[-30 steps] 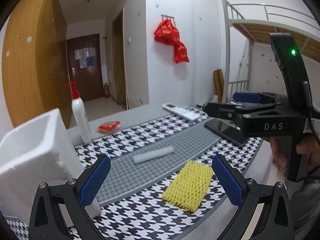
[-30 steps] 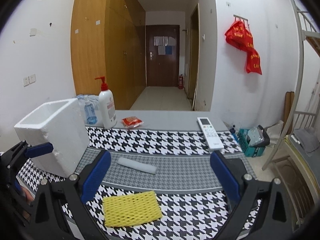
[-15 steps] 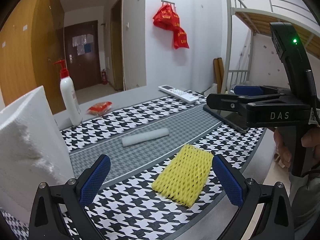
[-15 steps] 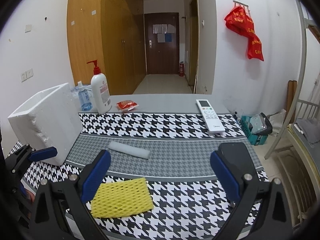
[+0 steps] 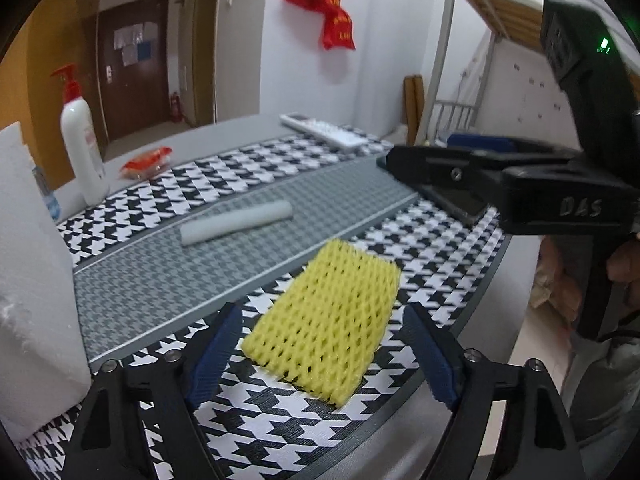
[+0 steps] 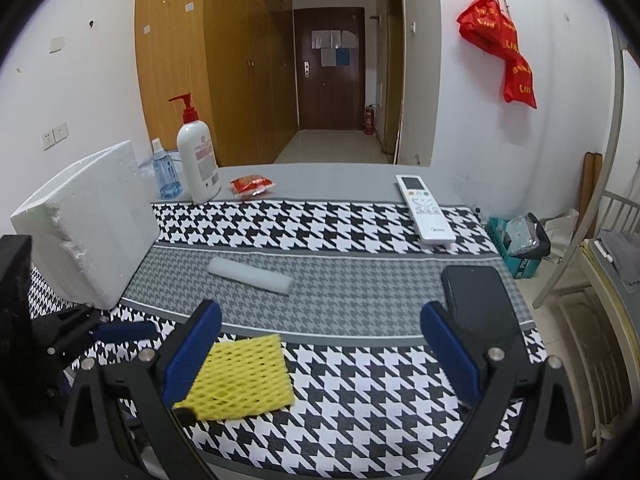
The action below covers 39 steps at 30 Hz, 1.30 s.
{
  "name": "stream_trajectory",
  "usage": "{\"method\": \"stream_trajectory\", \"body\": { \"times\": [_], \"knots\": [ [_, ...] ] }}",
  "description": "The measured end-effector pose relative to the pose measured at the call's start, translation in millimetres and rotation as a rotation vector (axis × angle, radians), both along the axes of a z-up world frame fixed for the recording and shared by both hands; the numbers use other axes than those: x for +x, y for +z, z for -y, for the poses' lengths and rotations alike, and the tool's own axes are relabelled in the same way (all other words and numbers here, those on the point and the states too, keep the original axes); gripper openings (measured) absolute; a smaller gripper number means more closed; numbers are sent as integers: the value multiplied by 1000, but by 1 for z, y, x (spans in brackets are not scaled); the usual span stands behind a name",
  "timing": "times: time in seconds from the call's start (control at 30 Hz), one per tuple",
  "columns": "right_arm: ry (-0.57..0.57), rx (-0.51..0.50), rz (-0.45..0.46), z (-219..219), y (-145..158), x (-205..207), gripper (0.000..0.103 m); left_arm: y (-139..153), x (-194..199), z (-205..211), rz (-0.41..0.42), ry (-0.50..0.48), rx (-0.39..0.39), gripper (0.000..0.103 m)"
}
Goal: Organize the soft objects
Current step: 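Grasp the yellow foam net with the left tool and lift it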
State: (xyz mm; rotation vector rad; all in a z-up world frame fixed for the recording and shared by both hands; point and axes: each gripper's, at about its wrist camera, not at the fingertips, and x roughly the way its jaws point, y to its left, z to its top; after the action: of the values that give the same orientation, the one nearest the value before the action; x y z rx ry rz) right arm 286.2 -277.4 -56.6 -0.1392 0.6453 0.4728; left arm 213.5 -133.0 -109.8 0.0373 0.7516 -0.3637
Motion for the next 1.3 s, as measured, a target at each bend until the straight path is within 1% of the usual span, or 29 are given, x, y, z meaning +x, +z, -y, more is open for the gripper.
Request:
{"method": "stream_trajectory", "body": {
  "times": [0.07, 0.23, 0.37, 0.53, 0.63, 0.7, 0.73, 0.8, 0.83, 0.87, 0.93, 0.97, 1.17, 1.23, 1.3],
  "knots": [
    [-4, -2, -8, 1, -2, 1, 101, -3, 2, 5, -1, -2, 24, 81],
    [-6, -2, -24, 3, -5, 5, 101, -10, 8, 11, -26, -9, 55, 79],
    [-4, 5, -21, 2, -4, 6, 101, -16, 13, 13, -64, -25, 63, 79],
    [-2, 6, -24, 3, -6, 7, 101, -21, 18, 18, -61, -15, 127, 78],
    [-2, 13, -29, 5, -7, 8, 101, -23, 19, 19, -60, -3, 153, 70],
    [-1, 12, -33, 5, -8, 10, 101, -22, 20, 16, -56, 14, 166, 61],
    [2, 12, -36, 5, -8, 10, 101, -22, 20, 14, -55, 22, 167, 58],
    [8, 13, -46, 3, -10, 13, 101, -21, 21, 6, -51, 51, 165, 39],
    [11, 12, -51, 1, -11, 15, 101, -19, 21, 0, -50, 75, 151, 33],
    [15, 11, -54, 0, -12, 16, 101, -18, 22, -8, -52, 101, 123, 22],
    [28, 1, -65, -6, -16, 20, 101, -15, 22, -20, -60, 117, 74, 22],
    [33, -5, -68, -8, -18, 21, 101, -13, 21, -25, -56, 127, 63, 22],
    [107, -23, -92, -25, -26, 31, 101, -6, 11, -35, -24, 172, 69, 22],
    [140, -41, -86, -32, -27, 33, 101, -5, 10, -37, -21, 186, 73, 22],
    [151, -66, -78, -36, -28, 35, 101, -4, 7, -40, -20, 198, 72, 22]
  ]
}}
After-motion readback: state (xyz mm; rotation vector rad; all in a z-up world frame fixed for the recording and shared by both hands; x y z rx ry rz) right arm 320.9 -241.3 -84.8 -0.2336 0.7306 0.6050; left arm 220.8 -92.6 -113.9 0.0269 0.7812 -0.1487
